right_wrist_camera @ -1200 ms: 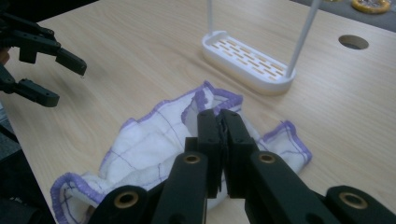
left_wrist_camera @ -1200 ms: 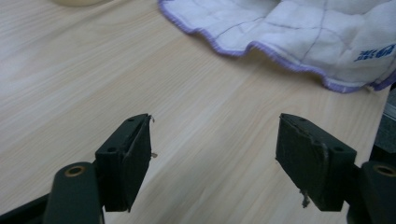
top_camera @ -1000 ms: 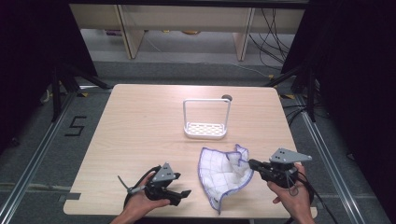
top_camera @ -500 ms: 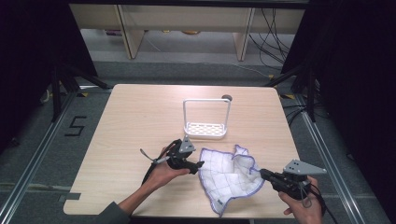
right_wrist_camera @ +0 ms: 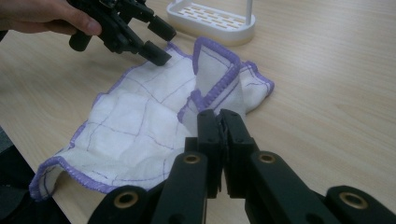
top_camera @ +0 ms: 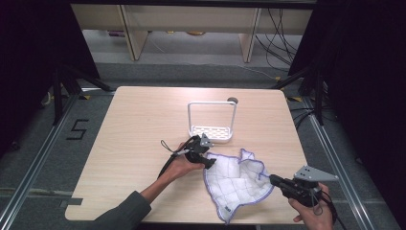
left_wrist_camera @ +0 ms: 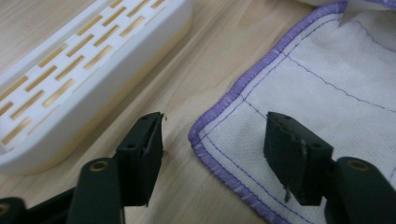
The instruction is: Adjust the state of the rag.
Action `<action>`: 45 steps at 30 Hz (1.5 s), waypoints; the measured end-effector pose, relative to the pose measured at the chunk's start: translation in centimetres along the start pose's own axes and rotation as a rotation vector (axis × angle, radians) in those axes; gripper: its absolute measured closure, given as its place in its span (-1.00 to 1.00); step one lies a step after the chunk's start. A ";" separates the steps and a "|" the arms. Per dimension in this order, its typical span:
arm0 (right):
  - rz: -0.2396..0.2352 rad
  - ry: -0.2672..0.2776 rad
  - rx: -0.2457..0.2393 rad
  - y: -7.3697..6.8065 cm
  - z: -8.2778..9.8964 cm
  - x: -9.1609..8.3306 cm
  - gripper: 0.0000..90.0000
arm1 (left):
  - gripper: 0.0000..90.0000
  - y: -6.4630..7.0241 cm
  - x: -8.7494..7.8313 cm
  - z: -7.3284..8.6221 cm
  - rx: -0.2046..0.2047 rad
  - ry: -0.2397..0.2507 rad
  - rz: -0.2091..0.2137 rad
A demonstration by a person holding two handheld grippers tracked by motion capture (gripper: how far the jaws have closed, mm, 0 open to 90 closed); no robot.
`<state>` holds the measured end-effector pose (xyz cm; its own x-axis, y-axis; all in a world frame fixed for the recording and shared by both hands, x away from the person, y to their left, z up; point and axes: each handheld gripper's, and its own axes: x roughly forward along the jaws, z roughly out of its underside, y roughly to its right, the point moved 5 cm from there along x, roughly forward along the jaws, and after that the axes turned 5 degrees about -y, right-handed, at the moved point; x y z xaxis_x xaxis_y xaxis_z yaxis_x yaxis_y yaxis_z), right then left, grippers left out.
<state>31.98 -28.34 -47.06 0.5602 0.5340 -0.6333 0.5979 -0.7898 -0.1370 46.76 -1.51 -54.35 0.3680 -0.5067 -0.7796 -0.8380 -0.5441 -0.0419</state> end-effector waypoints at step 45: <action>0.047 -0.154 -0.026 2.5 -0.8 6.8 0.95 | 0.89 4.5 -13.4 14.4 -0.217 0.210 0.011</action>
<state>37.78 -26.43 -51.13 0.4942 0.4426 -0.7483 0.5891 -0.8035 -0.0862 32.22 12.44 -53.14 0.4534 -0.6285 -0.6319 -0.7451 -0.6564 0.1182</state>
